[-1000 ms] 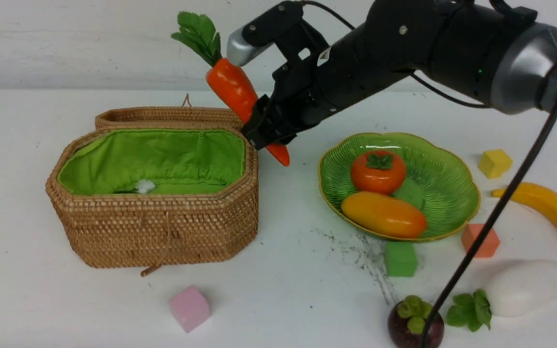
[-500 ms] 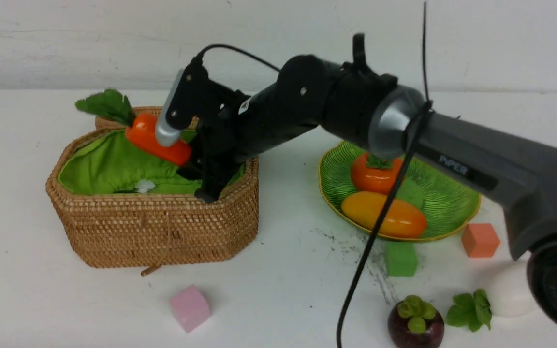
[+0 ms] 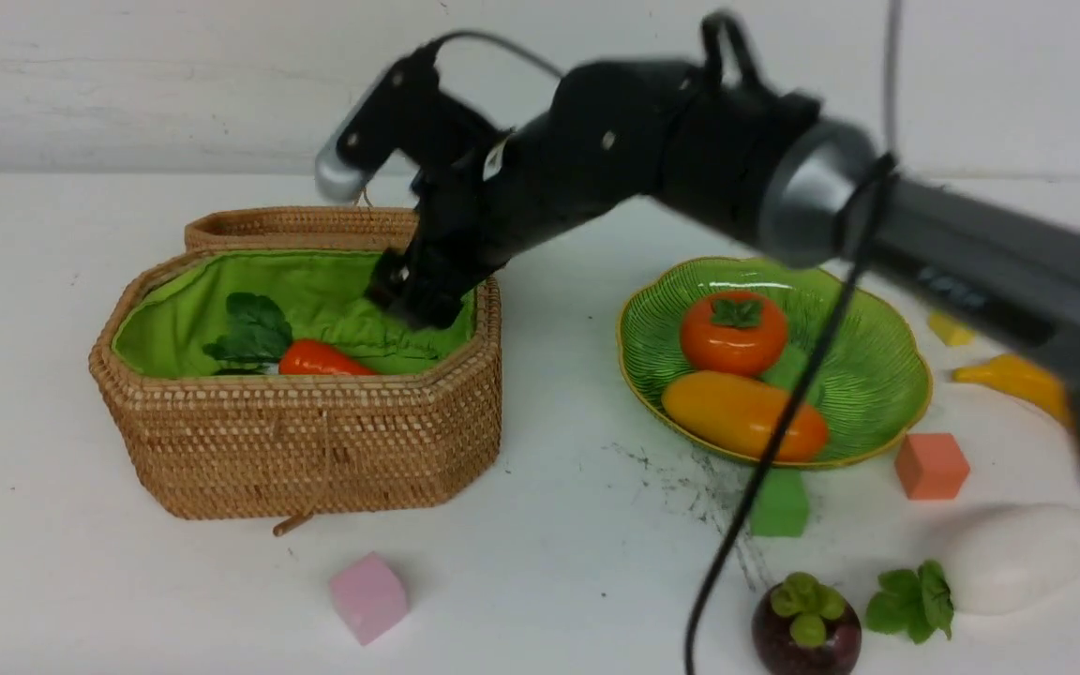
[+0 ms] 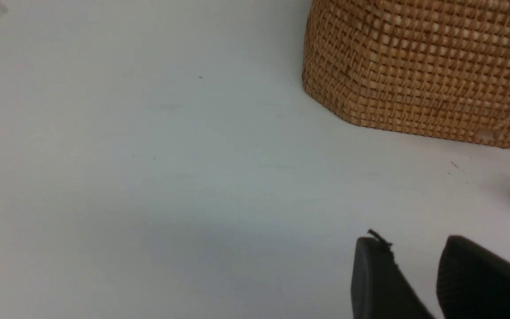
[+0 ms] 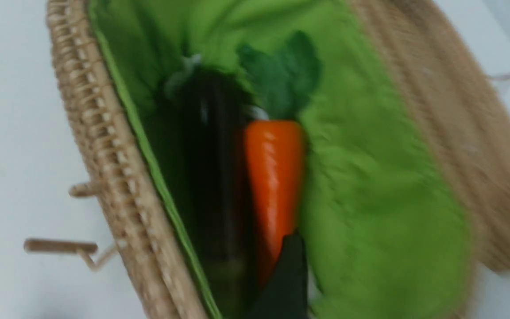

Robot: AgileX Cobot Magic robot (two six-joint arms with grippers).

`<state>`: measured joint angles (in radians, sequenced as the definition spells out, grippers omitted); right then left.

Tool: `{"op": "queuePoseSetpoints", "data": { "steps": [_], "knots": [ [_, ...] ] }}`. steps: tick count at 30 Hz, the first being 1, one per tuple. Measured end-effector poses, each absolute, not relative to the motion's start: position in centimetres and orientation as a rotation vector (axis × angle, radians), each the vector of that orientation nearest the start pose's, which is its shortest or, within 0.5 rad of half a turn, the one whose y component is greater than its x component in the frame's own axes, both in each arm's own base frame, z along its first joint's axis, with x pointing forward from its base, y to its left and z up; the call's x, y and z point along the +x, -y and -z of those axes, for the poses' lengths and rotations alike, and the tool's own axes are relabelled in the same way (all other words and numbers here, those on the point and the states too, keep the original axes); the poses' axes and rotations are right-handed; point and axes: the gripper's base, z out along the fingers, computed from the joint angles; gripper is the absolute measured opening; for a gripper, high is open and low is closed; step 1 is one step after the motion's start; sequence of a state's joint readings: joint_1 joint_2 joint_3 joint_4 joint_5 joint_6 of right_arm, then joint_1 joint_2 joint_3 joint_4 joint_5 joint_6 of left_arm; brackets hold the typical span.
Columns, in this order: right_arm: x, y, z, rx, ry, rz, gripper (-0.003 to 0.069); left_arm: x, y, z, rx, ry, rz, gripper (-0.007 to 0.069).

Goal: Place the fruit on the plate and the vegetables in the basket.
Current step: Use the right arm to grab a carrot and put it into the left basket, then take a daikon with your right arm and place it on the basket on the left.

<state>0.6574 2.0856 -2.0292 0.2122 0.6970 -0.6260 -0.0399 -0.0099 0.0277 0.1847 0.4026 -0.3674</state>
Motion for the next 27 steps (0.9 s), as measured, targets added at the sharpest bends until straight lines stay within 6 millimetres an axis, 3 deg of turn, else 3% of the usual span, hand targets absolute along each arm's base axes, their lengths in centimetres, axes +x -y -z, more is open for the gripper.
{"op": "queuePoseSetpoints", "data": {
  "steps": [2,5,8,11,14,18,21,22,23,25,26,27],
  "knots": [
    [37.6,-29.6,-34.8,-1.199,-1.886,-0.219,0.0665,5.2,-0.4,-16.9,-0.198,-1.888,0.093,0.0207],
    [35.6,-24.0,-40.3,-0.975,-2.059,-0.139,0.0622,5.2,-0.4,-16.9,-0.198,-1.888,0.093,0.0207],
    [34.0,-18.6,-43.2,-0.757,-2.238,-0.053,0.0581,5.2,-0.4,-16.9,-0.198,-1.888,0.093,0.0210],
    [33.3,-12.9,-44.4,-0.478,-2.365,-0.005,0.0533,5.2,-0.4,-16.9,-0.198,-1.888,0.093,0.0215],
    [32.1,-9.5,-43.4,-0.318,-2.456,-0.011,0.0501,5.2,-0.4,-16.9,-0.198,-1.888,0.093,0.0218],
    [29.9,-6.1,-40.0,-0.085,-2.599,-0.075,0.0482,5.2,-0.4,-16.9,-0.198,-1.888,0.093,0.0219],
    [28.5,-4.8,-36.4,0.111,-2.684,-0.130,0.0481,5.2,-0.4,-16.9,-0.198,-1.888,0.093,0.0222],
    [28.3,-4.7,-36.2,0.124,-2.687,-0.140,0.0481,5.2,-0.4,-16.9,-0.198,-1.888,0.093,0.0222],
    [27.7,-4.4,-34.0,0.210,-2.732,-0.153,0.0481,5.2,-0.4,-16.9,-0.198,-1.888,0.093,0.0225],
    [27.4,-4.2,-32.2,0.264,-2.768,-0.156,0.0481,5.2,-0.4,-16.9,-0.198,-1.888,0.093,0.0226],
    [27.1,-4.2,-29.9,0.338,-2.802,-0.166,0.0481,5.2,-0.4,-16.9,-0.198,-1.888,0.093,0.0228],
    [26.9,-4.3,-28.9,0.379,-2.815,-0.175,0.0481,5.2,-0.4,-16.9,-0.198,-1.888,0.093,0.0229]
  ]
}}
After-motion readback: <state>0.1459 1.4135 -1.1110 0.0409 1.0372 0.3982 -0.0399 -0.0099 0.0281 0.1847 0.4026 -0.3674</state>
